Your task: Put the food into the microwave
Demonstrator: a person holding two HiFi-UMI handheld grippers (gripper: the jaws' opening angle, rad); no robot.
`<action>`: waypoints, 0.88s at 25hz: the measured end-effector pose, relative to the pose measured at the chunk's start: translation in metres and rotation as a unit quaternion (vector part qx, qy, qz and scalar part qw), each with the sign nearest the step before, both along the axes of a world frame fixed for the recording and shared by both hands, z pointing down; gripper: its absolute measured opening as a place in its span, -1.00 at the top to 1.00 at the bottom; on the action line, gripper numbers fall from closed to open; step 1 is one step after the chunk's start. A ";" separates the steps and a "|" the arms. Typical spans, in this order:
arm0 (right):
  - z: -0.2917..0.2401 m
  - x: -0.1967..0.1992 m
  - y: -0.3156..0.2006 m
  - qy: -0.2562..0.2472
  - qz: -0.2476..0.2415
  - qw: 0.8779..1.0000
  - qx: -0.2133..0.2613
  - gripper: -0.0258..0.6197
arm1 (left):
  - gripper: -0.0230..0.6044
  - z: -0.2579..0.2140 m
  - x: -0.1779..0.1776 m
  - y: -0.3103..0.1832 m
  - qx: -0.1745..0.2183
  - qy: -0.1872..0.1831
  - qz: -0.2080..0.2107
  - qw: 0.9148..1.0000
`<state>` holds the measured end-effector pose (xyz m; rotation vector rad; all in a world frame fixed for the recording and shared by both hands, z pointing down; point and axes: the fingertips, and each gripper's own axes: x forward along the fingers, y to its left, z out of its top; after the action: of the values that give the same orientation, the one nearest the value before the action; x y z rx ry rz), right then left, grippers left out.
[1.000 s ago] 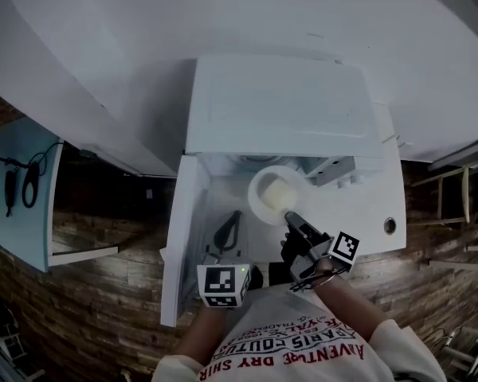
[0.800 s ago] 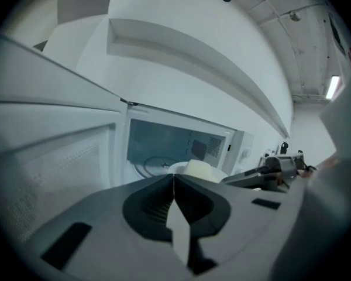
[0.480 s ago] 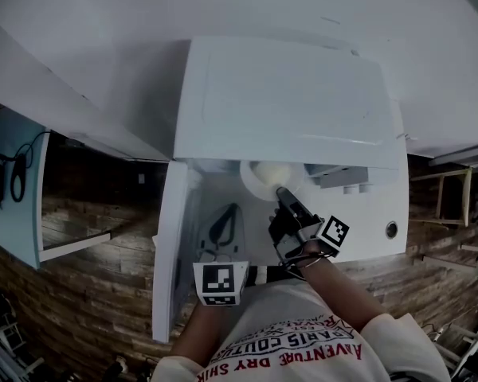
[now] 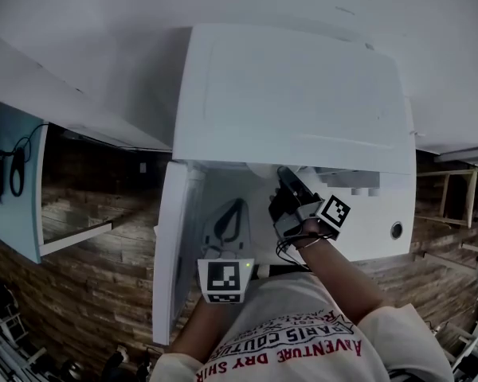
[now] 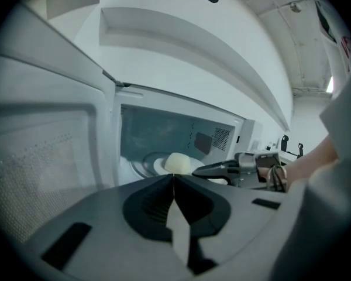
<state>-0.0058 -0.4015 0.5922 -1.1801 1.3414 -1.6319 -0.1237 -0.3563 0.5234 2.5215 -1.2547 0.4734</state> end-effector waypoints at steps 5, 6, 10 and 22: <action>0.000 0.003 -0.015 0.016 -0.002 1.000 0.000 0.83 | 0.91 0.001 0.006 0.001 -0.002 -0.004 0.007 1.000; 0.000 0.003 -0.018 0.020 -0.002 1.000 0.000 0.83 | 0.90 0.001 0.007 0.001 -0.002 -0.003 0.007 1.000; 0.001 0.004 -0.027 0.028 0.001 1.000 -0.002 0.83 | 0.91 0.000 0.006 -0.003 0.000 -0.005 0.007 1.000; -0.006 -0.005 -0.048 0.122 -0.025 0.992 -0.021 0.82 | 0.91 0.001 0.009 -0.009 -0.005 0.003 0.012 1.000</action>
<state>-0.0109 -0.4497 0.5859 -1.4187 1.5040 -1.5970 -0.1151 -0.3657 0.5240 2.5303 -1.2178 0.4771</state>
